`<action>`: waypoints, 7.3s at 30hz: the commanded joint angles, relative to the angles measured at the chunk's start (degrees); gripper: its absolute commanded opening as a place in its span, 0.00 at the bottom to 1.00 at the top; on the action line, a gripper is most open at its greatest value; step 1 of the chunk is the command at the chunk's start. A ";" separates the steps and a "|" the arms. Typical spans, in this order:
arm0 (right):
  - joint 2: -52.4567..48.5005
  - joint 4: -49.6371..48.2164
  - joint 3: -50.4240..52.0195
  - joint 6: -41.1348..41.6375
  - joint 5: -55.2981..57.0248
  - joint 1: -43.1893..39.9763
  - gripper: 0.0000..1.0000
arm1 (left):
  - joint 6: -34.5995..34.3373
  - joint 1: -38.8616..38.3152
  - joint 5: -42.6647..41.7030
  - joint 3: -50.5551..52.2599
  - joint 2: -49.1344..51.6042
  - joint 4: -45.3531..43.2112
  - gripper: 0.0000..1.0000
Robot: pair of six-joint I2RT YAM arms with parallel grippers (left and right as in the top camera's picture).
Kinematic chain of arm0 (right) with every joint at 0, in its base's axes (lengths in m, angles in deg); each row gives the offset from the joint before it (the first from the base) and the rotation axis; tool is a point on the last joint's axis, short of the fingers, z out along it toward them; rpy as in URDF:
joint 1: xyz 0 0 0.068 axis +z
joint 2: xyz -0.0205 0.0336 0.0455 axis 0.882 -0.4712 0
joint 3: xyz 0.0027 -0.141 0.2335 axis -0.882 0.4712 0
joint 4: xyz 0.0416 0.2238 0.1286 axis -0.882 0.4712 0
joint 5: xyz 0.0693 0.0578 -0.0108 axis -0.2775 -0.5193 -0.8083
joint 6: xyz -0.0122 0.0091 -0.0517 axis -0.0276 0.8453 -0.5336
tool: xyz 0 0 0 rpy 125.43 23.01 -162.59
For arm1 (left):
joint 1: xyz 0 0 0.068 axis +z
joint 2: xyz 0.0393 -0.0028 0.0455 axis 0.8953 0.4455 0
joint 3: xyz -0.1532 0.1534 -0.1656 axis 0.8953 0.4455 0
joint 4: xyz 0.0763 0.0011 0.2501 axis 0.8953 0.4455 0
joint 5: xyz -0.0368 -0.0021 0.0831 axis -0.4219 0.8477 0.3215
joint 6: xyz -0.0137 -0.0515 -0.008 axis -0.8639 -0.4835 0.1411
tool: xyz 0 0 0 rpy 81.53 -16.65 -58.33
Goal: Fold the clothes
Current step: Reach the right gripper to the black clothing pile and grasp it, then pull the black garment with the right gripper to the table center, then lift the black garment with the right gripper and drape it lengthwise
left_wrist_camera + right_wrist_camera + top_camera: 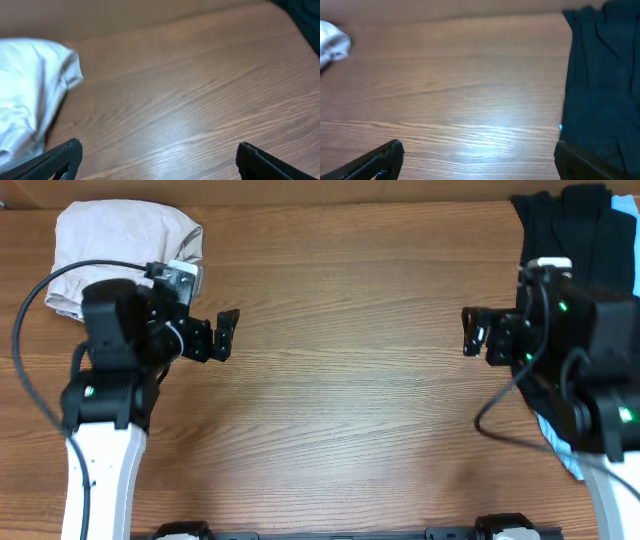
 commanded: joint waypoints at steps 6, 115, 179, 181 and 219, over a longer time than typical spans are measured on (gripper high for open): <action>-11.72 -1.05 -1.60 9.22 3.15 -13.70 1.00 | 1.44 -0.37 -7.32 -1.11 9.51 -1.36 1.00; -25.57 12.02 -19.87 9.27 -18.64 12.37 0.44 | -7.10 11.98 -7.89 -7.45 10.88 -2.64 1.00; -31.98 25.46 -64.08 5.49 -20.15 1.92 0.04 | -0.85 -4.09 -3.50 -31.56 24.13 9.38 0.96; -29.75 26.69 -65.57 4.22 -22.43 1.95 0.04 | -0.85 -4.07 -3.50 -32.87 23.98 9.35 0.96; -27.61 27.69 -64.59 3.30 -18.62 1.92 0.04 | 0.42 -4.00 7.19 -40.15 16.50 10.38 1.00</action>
